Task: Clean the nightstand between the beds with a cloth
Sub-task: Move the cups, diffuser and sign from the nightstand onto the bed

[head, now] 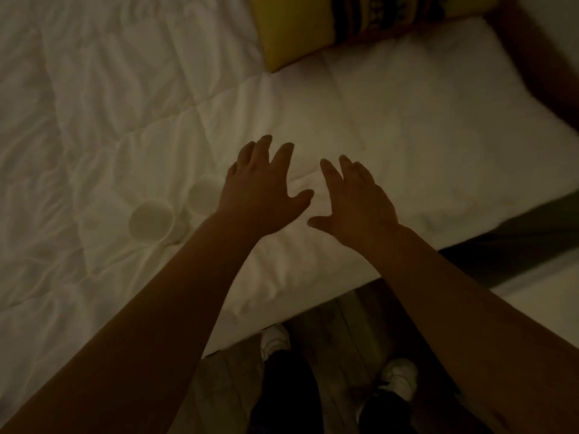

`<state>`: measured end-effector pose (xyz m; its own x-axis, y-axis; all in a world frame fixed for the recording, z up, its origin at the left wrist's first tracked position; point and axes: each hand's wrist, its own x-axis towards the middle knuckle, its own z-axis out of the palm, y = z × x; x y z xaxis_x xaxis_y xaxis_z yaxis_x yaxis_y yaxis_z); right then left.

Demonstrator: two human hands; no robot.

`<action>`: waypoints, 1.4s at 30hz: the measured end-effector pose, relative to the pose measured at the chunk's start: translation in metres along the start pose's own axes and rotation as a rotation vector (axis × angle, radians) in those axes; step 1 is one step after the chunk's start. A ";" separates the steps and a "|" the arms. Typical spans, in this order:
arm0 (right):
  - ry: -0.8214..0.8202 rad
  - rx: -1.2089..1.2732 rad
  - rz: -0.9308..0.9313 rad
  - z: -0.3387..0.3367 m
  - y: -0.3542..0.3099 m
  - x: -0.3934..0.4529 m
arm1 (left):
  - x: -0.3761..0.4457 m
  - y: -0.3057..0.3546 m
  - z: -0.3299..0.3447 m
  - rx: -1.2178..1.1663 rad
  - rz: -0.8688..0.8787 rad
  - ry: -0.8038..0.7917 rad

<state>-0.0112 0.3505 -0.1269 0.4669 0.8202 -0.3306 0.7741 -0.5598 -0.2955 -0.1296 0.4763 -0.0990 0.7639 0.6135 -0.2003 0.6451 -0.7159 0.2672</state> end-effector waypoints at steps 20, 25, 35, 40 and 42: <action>0.319 0.336 0.955 -0.028 0.387 -0.353 | -0.044 0.512 0.158 0.011 0.877 -0.437; 0.360 0.391 1.095 -0.007 0.430 -0.414 | -0.068 0.581 0.210 0.030 0.918 -0.523; 0.361 0.194 1.138 0.024 0.519 -0.454 | -0.056 0.657 0.292 -0.139 0.845 -0.715; 0.304 0.179 1.073 0.034 0.549 -0.448 | -0.062 0.662 0.312 -0.312 0.788 -0.653; 0.313 0.215 1.065 0.037 0.554 -0.446 | -0.064 0.665 0.317 -0.383 0.742 -0.665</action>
<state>0.1939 -0.3299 -0.1764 0.9549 -0.1098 -0.2759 -0.1571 -0.9753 -0.1555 0.2568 -0.1450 -0.2075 0.8953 -0.3206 -0.3092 0.0530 -0.6125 0.7887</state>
